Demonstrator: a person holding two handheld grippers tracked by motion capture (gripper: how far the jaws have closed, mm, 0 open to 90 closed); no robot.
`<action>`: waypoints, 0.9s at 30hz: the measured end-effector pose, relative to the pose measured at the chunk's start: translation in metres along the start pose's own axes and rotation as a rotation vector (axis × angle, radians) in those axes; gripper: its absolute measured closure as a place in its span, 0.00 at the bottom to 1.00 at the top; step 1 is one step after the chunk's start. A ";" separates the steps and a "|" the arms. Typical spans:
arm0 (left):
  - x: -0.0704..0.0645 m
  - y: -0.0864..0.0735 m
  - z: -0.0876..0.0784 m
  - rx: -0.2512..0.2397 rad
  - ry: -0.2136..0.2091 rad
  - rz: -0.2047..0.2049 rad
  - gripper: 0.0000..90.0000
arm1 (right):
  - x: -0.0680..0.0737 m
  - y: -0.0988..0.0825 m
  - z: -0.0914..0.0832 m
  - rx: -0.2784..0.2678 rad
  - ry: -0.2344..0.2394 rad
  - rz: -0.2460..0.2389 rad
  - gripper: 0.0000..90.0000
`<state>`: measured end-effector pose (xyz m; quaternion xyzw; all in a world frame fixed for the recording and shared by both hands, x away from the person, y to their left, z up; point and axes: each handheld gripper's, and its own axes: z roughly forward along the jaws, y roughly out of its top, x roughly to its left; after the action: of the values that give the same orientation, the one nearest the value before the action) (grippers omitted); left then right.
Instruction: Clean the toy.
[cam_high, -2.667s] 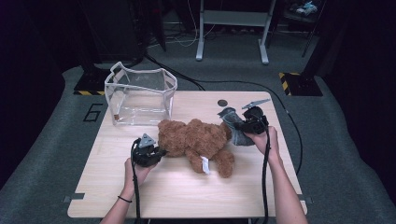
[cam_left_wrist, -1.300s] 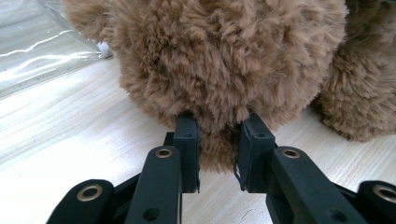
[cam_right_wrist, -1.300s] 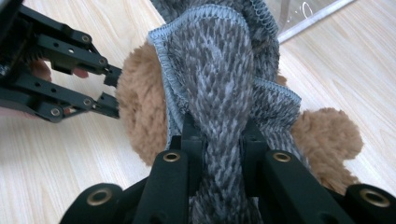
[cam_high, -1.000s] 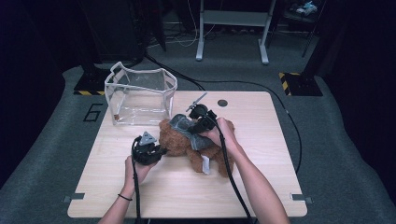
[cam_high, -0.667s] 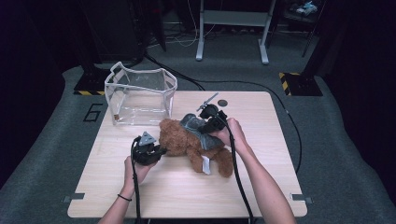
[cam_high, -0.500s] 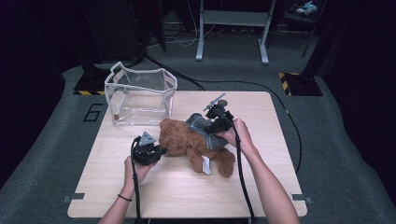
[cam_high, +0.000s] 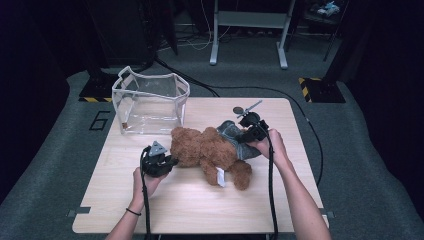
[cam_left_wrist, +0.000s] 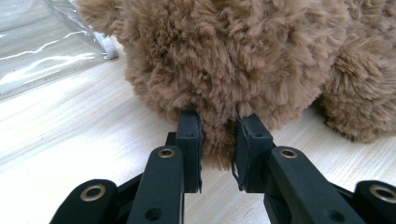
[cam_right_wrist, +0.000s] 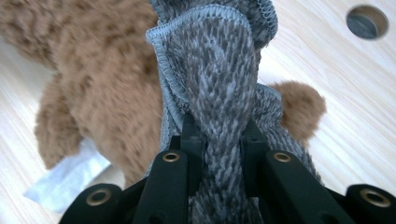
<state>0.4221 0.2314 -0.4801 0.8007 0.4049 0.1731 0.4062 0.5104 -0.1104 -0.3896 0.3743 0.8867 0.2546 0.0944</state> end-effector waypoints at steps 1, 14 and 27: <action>0.000 0.000 0.000 0.002 -0.001 0.000 0.82 | -0.003 -0.002 0.000 0.002 -0.003 0.003 0.86; -0.001 0.003 -0.001 -0.001 -0.004 -0.002 0.82 | -0.008 -0.005 -0.022 -0.069 -0.031 0.031 0.85; -0.002 0.007 -0.002 -0.006 -0.006 0.005 0.82 | 0.057 0.037 -0.007 -0.117 0.075 -0.131 0.85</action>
<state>0.4232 0.2285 -0.4732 0.8012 0.4010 0.1727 0.4092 0.4907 -0.0509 -0.3625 0.2996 0.8957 0.3131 0.0994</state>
